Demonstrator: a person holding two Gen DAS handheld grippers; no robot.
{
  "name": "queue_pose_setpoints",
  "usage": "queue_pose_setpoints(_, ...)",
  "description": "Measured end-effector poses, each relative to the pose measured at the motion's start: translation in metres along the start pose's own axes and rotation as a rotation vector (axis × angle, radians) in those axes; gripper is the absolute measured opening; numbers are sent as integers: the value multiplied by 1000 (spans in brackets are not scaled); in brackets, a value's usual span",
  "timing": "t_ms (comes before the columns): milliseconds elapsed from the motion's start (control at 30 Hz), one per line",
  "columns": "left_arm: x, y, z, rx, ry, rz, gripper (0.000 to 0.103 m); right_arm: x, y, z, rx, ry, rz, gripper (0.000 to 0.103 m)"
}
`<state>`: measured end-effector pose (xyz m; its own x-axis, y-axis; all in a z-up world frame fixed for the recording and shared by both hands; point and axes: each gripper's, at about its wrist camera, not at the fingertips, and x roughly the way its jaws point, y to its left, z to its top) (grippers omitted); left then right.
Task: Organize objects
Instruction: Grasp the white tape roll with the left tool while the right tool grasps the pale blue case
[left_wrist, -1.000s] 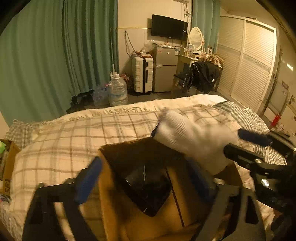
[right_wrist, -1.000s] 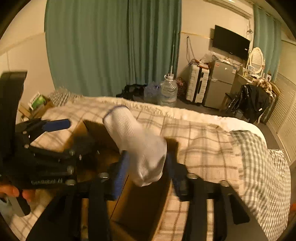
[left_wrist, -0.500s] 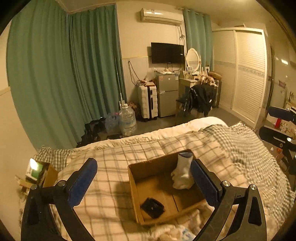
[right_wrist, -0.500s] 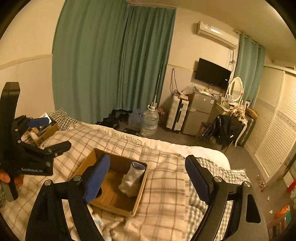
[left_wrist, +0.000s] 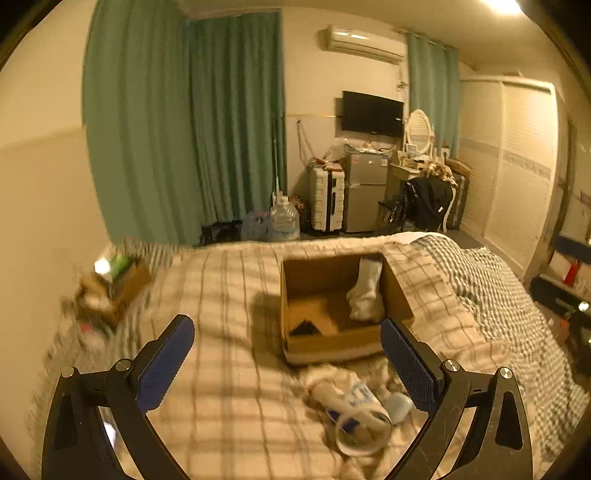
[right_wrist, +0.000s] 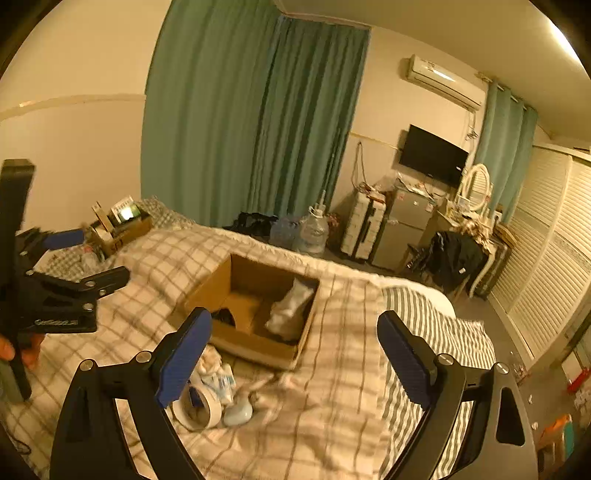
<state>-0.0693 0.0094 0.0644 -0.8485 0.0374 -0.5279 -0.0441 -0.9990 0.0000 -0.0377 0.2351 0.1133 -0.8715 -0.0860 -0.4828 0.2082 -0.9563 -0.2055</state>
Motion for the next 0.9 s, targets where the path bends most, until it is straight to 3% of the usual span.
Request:
queue_pose_setpoints(167,27,-4,-42,-88,48,51,103,35,16,-39,5,33,-56,91)
queue_pose_setpoints(333,66,-19,-85,-55,113,92,103,97,28,-87,-2,142,-83,91)
queue_pose_setpoints(433,96,-34,-115,-9,199,66,103,124,33,-115,-9,209,-97,91)
queue_pose_setpoints(567,131,-46,-147,16,328,20,99,148,29,-135,19,295,-52,91)
queue_pose_setpoints(667,147,-57,-156,43,391,-31,74,153,30,-139,24,305,-39,91)
queue_pose_setpoints(700,152,-63,-159,64,412,-48,60,155,31,-141,20,313,-38,91)
queue_pose_setpoints(733,157,-69,-163,86,434,-78,35,156,32,-141,17,318,-35,91)
queue_pose_setpoints(767,159,-72,-165,96,446,-91,24,157,34,-141,13,321,-32,91)
queue_pose_setpoints(833,157,-69,-165,81,434,-92,5,156,37,-141,2,320,-29,91)
queue_pose_setpoints(900,147,-54,-159,8,401,-73,3,154,40,-140,-4,312,-19,91)
